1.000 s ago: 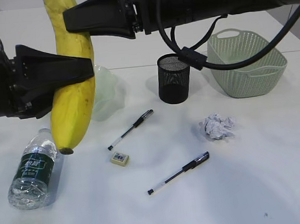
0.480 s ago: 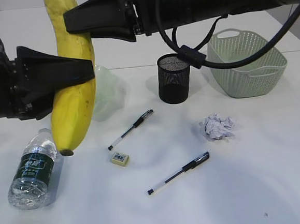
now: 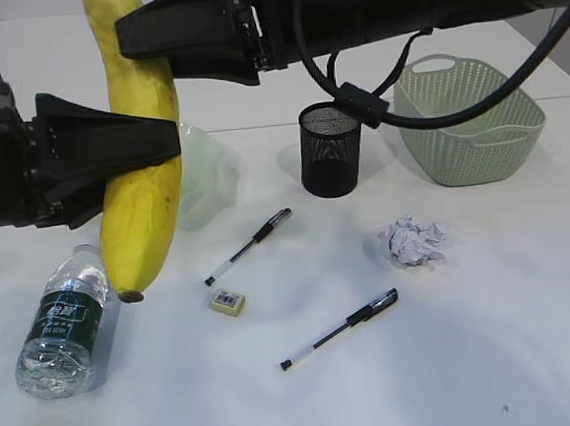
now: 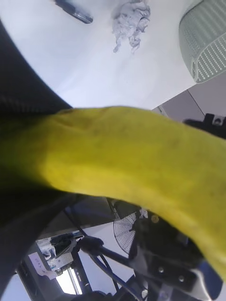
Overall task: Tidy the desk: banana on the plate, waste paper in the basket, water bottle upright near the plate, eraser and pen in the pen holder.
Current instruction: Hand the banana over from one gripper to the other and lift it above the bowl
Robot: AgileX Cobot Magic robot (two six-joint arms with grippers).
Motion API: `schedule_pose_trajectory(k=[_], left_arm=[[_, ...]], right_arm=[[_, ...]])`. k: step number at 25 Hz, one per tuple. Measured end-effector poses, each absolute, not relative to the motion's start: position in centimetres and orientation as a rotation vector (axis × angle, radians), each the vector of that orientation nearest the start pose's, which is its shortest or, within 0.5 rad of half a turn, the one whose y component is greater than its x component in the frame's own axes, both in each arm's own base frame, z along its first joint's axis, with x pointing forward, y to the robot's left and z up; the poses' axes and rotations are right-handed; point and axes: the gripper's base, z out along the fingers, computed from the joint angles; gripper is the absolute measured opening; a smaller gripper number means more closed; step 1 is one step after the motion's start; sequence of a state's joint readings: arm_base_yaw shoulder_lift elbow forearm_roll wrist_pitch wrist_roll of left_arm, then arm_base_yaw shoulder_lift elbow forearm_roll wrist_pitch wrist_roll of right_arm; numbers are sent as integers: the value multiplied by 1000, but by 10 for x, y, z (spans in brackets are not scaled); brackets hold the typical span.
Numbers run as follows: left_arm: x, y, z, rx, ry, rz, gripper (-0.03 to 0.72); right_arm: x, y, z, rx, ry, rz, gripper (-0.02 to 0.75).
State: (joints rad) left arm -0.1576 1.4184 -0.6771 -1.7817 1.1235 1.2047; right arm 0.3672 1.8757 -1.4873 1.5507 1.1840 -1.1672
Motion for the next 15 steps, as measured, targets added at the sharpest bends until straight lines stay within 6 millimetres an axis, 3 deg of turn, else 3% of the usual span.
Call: schedule_pose_trajectory(k=[8, 15], left_arm=[[233, -118, 262, 217, 2002, -1620, 283], [234, -118, 261, 213, 2008, -1606, 283]], right_arm=[[342, 222, 314, -857, 1846, 1603, 461], [340, 220, 306, -849, 1997, 1597, 484]])
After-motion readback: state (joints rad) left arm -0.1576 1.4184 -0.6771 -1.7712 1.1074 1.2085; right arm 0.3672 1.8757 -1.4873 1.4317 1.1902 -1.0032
